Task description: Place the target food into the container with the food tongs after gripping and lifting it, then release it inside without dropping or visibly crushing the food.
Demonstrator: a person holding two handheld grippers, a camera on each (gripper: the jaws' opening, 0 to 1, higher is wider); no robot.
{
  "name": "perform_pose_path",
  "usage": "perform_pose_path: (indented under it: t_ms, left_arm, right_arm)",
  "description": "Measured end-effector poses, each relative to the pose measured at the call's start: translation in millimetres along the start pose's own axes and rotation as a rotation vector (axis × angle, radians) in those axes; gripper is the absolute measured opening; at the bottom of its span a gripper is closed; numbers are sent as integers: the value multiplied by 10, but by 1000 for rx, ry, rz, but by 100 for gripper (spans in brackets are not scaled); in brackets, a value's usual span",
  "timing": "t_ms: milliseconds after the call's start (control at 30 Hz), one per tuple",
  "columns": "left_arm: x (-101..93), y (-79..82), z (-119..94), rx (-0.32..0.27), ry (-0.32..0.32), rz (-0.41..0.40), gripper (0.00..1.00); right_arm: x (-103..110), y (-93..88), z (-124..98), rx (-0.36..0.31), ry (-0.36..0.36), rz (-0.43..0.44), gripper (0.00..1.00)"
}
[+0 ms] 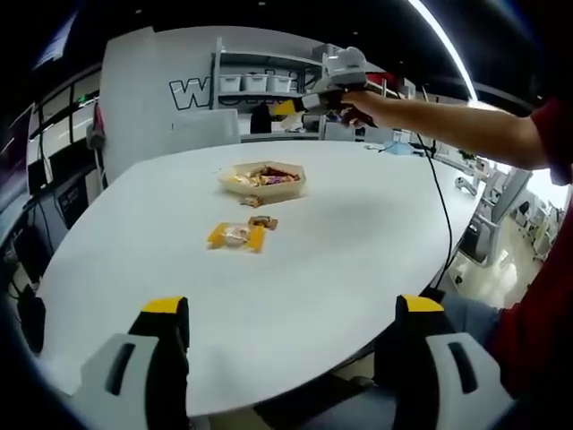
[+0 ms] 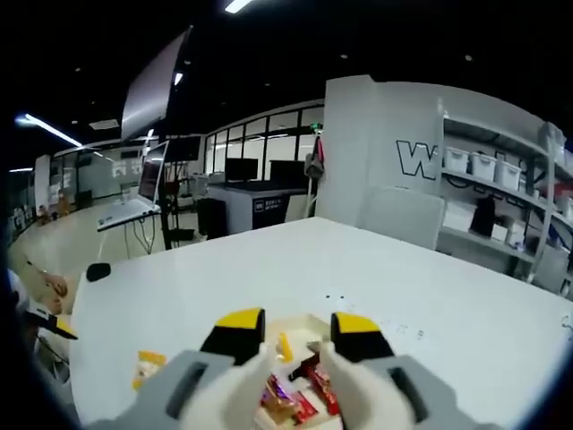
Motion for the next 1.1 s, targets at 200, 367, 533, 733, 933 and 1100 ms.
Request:
perform_pose_path:
  t_ms: [200, 367, 533, 733, 933, 1100]
  left_arm:
    - [-48, 27, 11, -3, -9, 9, 93]
    - [-53, 19, 6, -1, -10, 9, 93]
    - [-69, 30, -6, -2, -11, 13, 93]
    - [-77, 32, -22, -6, -8, 15, 93]
    - [-95, 31, -22, -8, -11, 16, 93]
    - [-116, 36, -26, -12, -15, 16, 94]
  right_arm:
    - [-47, -4, -81, -6, -6, 5, 24]
    - [-64, -11, -94, -4, -8, 8, 24]
    - [-15, -18, -113, -2, 6, 17, 24]
    - [66, -6, -175, -6, 20, 26, 24]
    - [138, -28, -224, -7, 24, 0, 24]
    - [148, -62, -248, -7, 37, 12, 24]
Point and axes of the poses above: the point that each gripper's makers call its tool centre point, and the gripper's own axes: z roughly forward along the fingers, x roughly to its left, y roughly out of its top, the point moved 7 cm from there along -z, roughly backward along the fingers, and after that the axes turned 10 degrees about -y, right-handed, at the moved point
